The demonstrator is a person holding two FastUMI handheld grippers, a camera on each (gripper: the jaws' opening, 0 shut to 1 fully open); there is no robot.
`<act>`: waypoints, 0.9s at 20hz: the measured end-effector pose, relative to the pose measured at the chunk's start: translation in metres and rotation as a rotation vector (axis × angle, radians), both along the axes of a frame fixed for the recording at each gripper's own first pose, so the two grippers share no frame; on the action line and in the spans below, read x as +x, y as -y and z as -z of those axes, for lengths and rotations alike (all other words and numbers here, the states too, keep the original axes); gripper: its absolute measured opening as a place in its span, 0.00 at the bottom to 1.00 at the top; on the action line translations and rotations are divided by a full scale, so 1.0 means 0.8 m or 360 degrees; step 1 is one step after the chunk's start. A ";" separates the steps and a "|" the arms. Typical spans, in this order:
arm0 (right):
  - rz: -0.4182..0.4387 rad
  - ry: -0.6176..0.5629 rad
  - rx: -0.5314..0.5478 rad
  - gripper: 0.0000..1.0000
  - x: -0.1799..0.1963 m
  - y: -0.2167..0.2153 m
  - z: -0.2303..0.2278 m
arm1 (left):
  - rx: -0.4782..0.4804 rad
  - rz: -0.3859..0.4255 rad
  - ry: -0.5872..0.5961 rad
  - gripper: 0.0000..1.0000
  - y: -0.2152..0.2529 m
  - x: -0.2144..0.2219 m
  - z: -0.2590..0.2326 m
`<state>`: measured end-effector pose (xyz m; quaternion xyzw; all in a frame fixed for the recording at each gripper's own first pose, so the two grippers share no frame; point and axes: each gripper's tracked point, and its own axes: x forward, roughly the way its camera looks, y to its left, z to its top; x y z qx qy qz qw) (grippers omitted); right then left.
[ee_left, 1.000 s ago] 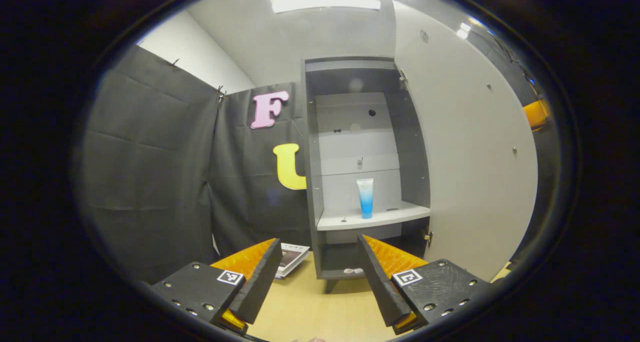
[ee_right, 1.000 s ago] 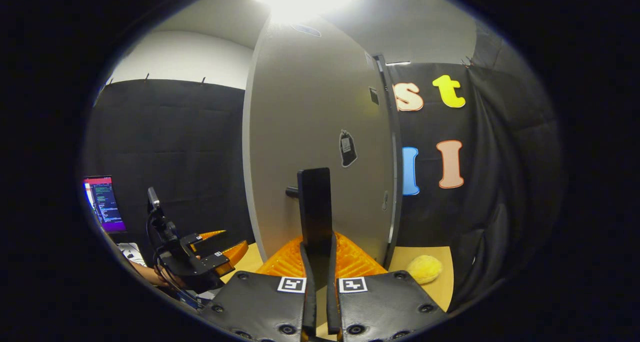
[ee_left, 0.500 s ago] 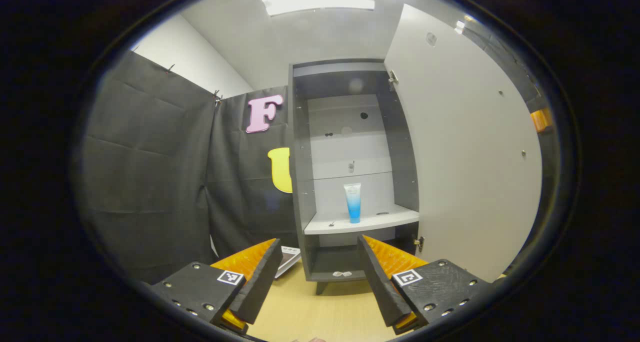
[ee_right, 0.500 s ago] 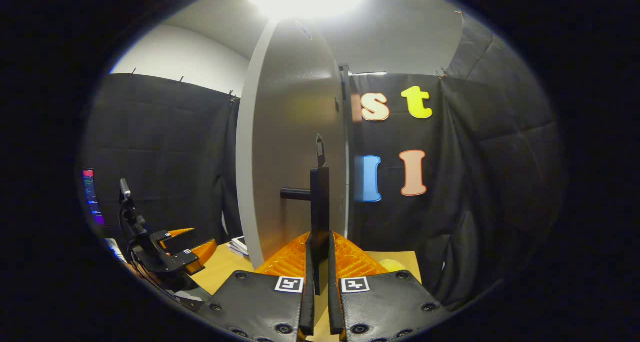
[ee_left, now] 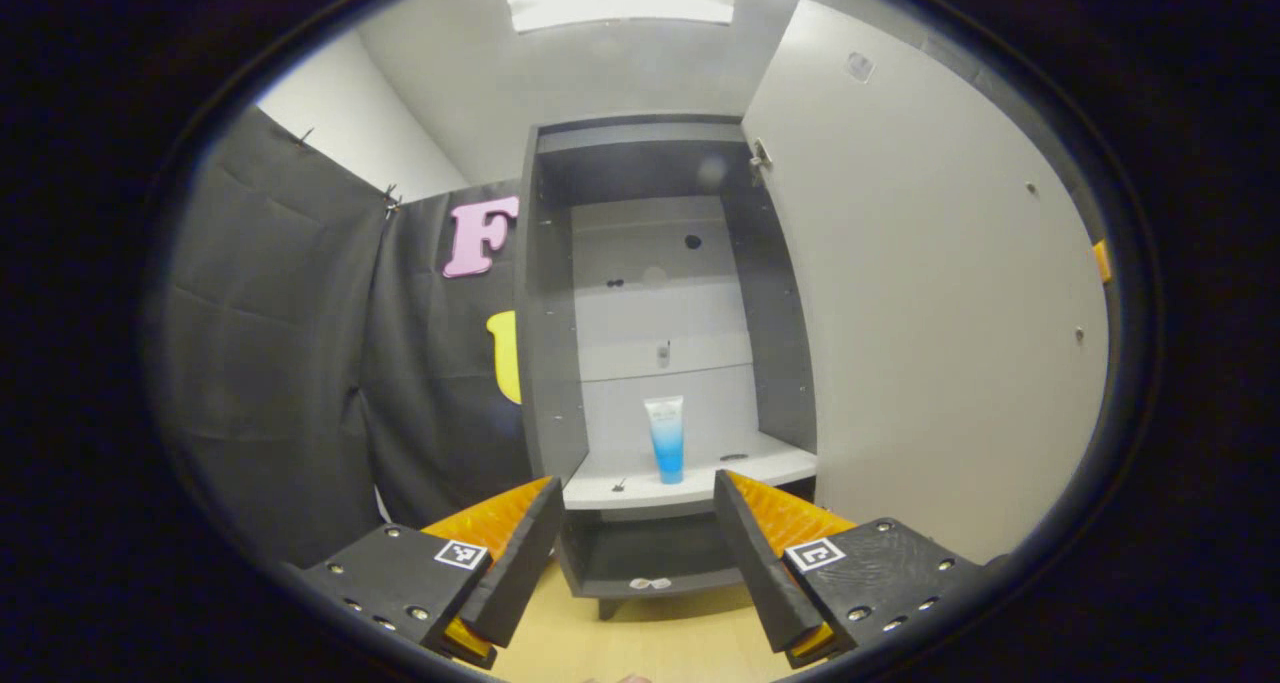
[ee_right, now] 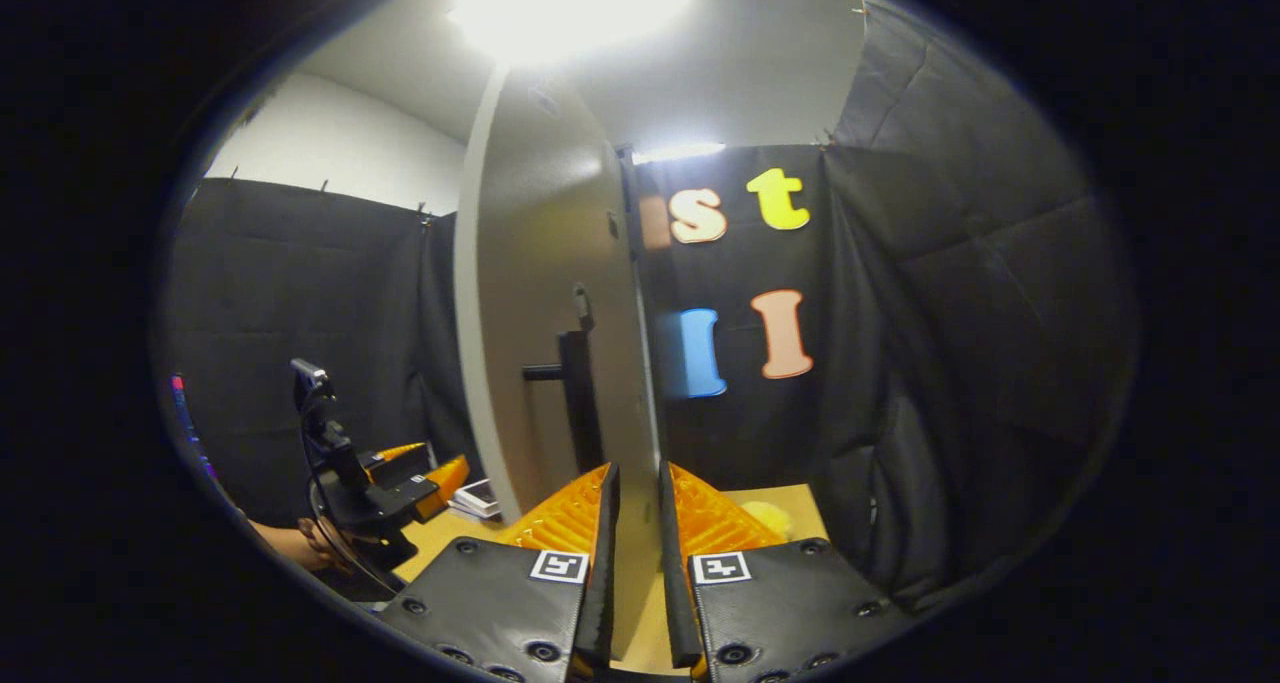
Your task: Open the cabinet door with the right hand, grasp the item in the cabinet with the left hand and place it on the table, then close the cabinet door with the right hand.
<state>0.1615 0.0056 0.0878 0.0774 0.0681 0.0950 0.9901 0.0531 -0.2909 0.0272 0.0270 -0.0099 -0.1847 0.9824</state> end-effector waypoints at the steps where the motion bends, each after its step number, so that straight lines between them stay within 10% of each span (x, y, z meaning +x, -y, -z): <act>1: 0.0088 -0.0013 -0.0023 0.23 -0.004 0.017 0.008 | -0.0009 0.0016 -0.0004 0.90 0.009 0.014 -0.002; 3: 0.0251 -0.0029 -0.0067 0.34 -0.007 0.046 0.017 | -0.0037 0.0050 -0.0010 0.90 0.025 0.045 -0.006; 5: 0.0418 -0.0031 -0.0112 1.00 -0.005 0.069 0.025 | -0.0057 0.0065 -0.0007 0.91 0.038 0.073 -0.010; 18: 0.0853 -0.0100 -0.0145 0.97 0.036 0.129 0.057 | -0.0035 0.0135 -0.0103 0.90 0.131 0.241 0.033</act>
